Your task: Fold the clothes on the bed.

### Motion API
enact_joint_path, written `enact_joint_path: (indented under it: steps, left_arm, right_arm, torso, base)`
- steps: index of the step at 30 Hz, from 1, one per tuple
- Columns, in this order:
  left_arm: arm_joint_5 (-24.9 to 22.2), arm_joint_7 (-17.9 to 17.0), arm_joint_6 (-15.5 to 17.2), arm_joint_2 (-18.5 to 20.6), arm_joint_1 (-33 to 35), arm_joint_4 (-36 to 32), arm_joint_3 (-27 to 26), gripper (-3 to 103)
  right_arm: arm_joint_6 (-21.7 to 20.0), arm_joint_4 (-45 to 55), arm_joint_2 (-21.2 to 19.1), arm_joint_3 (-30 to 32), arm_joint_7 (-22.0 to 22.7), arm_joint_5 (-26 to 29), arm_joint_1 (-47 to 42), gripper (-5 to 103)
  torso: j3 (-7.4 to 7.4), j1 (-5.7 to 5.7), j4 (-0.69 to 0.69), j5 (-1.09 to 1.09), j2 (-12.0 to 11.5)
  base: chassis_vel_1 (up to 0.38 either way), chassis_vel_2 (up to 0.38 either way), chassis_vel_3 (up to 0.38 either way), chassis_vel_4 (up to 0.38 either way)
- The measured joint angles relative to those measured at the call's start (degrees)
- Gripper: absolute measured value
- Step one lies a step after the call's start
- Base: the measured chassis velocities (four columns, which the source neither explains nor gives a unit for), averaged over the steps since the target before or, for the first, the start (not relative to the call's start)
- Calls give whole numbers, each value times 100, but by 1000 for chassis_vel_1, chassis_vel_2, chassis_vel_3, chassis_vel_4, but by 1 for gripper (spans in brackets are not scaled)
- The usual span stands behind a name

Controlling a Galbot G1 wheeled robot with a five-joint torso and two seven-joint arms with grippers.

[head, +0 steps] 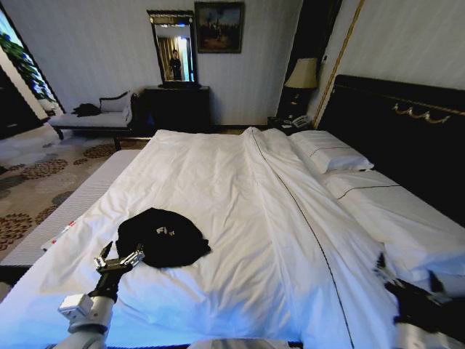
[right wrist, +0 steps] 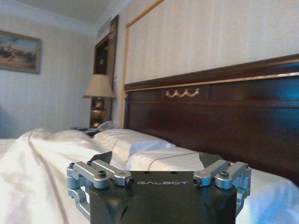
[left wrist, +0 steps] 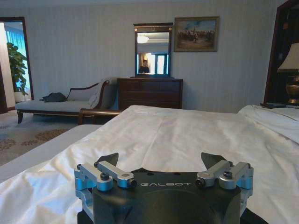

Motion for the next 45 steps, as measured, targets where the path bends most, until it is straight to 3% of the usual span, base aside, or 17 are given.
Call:
enact_joint_path:
  steps: [13, 45]
  left_arm:
    - [-9, -18, 33, 2, -39, 33, -5, 99]
    - [-48, 8, -12, 2, -26, 67, -54, 99]
  right_arm:
    - [-76, 20, -2, -427, 54, -429, 41, 100]
    - [50, 53, 196, -626, 62, -585, -3, 100]
  torso:
    - [0, 0, 0, 0, 0]
    - [0, 0, 0, 1, 0]
  base:
    - [49, 51, -52, -53]
    - [157, 159, -161, -159]
